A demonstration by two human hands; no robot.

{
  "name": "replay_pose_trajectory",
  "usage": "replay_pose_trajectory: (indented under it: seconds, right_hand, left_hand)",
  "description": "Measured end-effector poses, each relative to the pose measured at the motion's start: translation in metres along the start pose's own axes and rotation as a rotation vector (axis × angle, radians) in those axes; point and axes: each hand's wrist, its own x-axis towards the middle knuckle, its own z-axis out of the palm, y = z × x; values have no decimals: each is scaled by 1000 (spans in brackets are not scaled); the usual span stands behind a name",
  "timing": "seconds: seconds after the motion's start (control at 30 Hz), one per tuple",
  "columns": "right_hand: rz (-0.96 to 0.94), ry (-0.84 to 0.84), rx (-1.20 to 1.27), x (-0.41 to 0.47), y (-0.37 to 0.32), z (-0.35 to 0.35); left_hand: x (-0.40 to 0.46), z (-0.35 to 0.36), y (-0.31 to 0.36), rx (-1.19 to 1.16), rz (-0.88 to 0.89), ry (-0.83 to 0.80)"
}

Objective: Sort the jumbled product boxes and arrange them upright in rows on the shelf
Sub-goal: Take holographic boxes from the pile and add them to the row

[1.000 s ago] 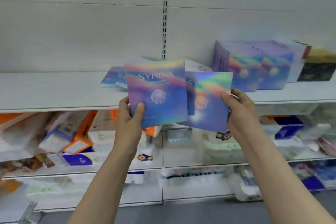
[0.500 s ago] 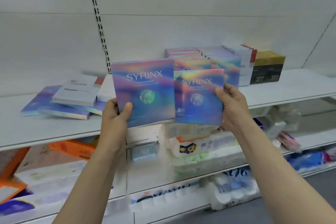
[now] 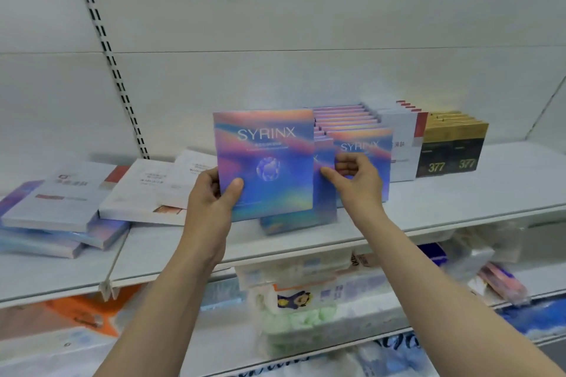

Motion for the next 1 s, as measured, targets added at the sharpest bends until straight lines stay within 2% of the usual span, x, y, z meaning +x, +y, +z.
replay_pose_trajectory:
  seconds: [0.07,0.1,0.17,0.23,0.3,0.37,0.5,0.57,0.63,0.83,1.0]
  right_hand:
    - [35,49,124,9,-2,-12]
    - [71,9,242,14,-5,-19]
    - [125,-183,490,22,-10,-27]
    - [125,-348,612,23,-13,-31]
    - [118,-365,675,29,-13,-41]
    - [126,-320,717,42,-12,-61]
    - [112,-214,639,73,3,-105]
    - [114,-192,588,80,15,-115]
    - [140,-208,552,81,25,-115]
    - [173,-210,501,81,48,-113]
    - [112,-153,364,76,56,-93]
  left_hand:
    - [-1,15,-2,22,-7,-12]
    - [-2,23,-3,28,-10,-20]
    - [-5,42,-4,12,-13,-33]
    - [-8,61,-4,5,-5,-51]
    - [-9,79,-4,77,30,-87]
    - [-6,93,-2,256,151,-101]
    - [14,104,-4,918,602,5]
    - [21,105,-7,1158,687,14]
    - [24,107,-10,1298,672,17]
    - [28,104,-19,1473,661,75]
    - [32,105,-23,1382,570,94]
